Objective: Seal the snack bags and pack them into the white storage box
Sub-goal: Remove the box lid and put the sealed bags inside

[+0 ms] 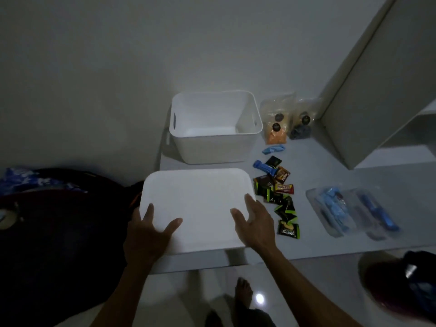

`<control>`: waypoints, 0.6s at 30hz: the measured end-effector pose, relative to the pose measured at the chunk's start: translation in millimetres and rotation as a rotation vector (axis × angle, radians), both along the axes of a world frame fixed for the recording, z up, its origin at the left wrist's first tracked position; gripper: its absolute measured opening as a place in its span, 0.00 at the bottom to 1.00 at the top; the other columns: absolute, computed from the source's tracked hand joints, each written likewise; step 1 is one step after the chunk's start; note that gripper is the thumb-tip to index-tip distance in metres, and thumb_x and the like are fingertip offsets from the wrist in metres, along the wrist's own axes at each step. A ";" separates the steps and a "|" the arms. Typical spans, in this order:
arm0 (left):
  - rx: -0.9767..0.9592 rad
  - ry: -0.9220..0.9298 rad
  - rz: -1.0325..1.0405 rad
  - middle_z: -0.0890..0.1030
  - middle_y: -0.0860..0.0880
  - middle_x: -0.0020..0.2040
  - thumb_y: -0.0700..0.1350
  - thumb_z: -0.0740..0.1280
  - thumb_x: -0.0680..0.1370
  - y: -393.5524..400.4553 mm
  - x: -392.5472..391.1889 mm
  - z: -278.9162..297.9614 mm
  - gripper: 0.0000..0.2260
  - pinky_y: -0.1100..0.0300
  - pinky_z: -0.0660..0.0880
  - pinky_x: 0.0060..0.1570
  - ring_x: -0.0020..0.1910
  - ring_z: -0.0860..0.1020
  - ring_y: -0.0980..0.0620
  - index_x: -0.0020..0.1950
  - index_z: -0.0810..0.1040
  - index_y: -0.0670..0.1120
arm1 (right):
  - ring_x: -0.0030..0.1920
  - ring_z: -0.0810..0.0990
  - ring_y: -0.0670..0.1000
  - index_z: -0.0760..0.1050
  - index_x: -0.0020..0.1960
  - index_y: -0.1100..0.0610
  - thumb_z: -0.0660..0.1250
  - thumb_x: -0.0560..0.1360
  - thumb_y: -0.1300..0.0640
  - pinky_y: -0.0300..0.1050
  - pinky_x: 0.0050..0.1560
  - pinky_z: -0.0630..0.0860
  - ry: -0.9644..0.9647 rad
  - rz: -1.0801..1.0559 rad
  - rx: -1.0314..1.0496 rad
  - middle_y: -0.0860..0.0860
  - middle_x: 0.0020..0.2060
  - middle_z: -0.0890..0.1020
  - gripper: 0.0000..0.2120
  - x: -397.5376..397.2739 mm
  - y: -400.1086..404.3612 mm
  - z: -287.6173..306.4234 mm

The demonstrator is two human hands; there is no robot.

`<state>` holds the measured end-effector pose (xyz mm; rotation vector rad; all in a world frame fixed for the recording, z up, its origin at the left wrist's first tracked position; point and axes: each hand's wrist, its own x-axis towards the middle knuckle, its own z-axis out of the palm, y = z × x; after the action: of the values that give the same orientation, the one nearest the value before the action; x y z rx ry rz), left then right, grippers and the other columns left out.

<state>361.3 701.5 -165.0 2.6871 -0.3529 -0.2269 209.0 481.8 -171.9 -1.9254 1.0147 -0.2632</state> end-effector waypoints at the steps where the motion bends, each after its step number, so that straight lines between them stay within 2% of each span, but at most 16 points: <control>1: 0.058 0.087 0.032 0.62 0.42 0.75 0.76 0.61 0.67 5.9 -4.5 -12.3 0.44 0.41 0.71 0.63 0.70 0.66 0.38 0.75 0.64 0.50 | 0.74 0.66 0.53 0.63 0.77 0.54 0.68 0.76 0.42 0.54 0.73 0.65 0.017 0.004 0.020 0.54 0.74 0.68 0.34 -3.6 6.1 -13.0; 3: 0.118 0.154 0.054 0.57 0.45 0.78 0.74 0.62 0.68 15.3 -12.8 -34.4 0.43 0.41 0.67 0.66 0.74 0.61 0.40 0.77 0.60 0.52 | 0.74 0.66 0.53 0.63 0.77 0.53 0.66 0.76 0.40 0.55 0.72 0.66 0.083 0.019 0.021 0.53 0.74 0.69 0.34 -8.6 15.1 -36.8; 7: 0.129 0.184 0.074 0.57 0.46 0.77 0.74 0.63 0.68 21.3 -15.0 -75.0 0.44 0.41 0.68 0.67 0.74 0.61 0.40 0.77 0.61 0.52 | 0.74 0.63 0.56 0.62 0.76 0.50 0.59 0.75 0.32 0.61 0.69 0.66 0.229 0.080 -0.097 0.53 0.72 0.70 0.36 -7.4 18.0 -76.3; 10: 0.124 0.212 0.075 0.57 0.45 0.77 0.73 0.64 0.68 16.3 -14.6 -100.4 0.44 0.42 0.66 0.68 0.74 0.61 0.39 0.77 0.60 0.51 | 0.78 0.55 0.57 0.58 0.77 0.47 0.54 0.75 0.30 0.68 0.70 0.58 0.321 0.112 -0.185 0.50 0.74 0.68 0.35 -3.1 11.5 -100.6; 14: 0.132 0.115 0.070 0.59 0.41 0.76 0.72 0.64 0.69 4.1 -13.7 -118.3 0.43 0.42 0.66 0.68 0.71 0.63 0.36 0.77 0.61 0.49 | 0.79 0.47 0.56 0.57 0.77 0.46 0.55 0.76 0.31 0.71 0.72 0.47 0.331 0.096 -0.213 0.49 0.77 0.63 0.34 6.5 1.4 -117.6; 18: 0.182 0.066 0.049 0.59 0.39 0.76 0.72 0.64 0.69 -7.9 -15.6 -124.7 0.45 0.42 0.62 0.70 0.72 0.60 0.36 0.77 0.61 0.47 | 0.79 0.45 0.56 0.56 0.78 0.48 0.54 0.77 0.33 0.71 0.72 0.45 0.364 0.104 -0.253 0.50 0.79 0.59 0.34 10.4 -6.8 -124.7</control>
<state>345.7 693.6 -289.7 2.8551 -0.2565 -0.3472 219.5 475.0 -296.6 -2.3045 1.1528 0.0239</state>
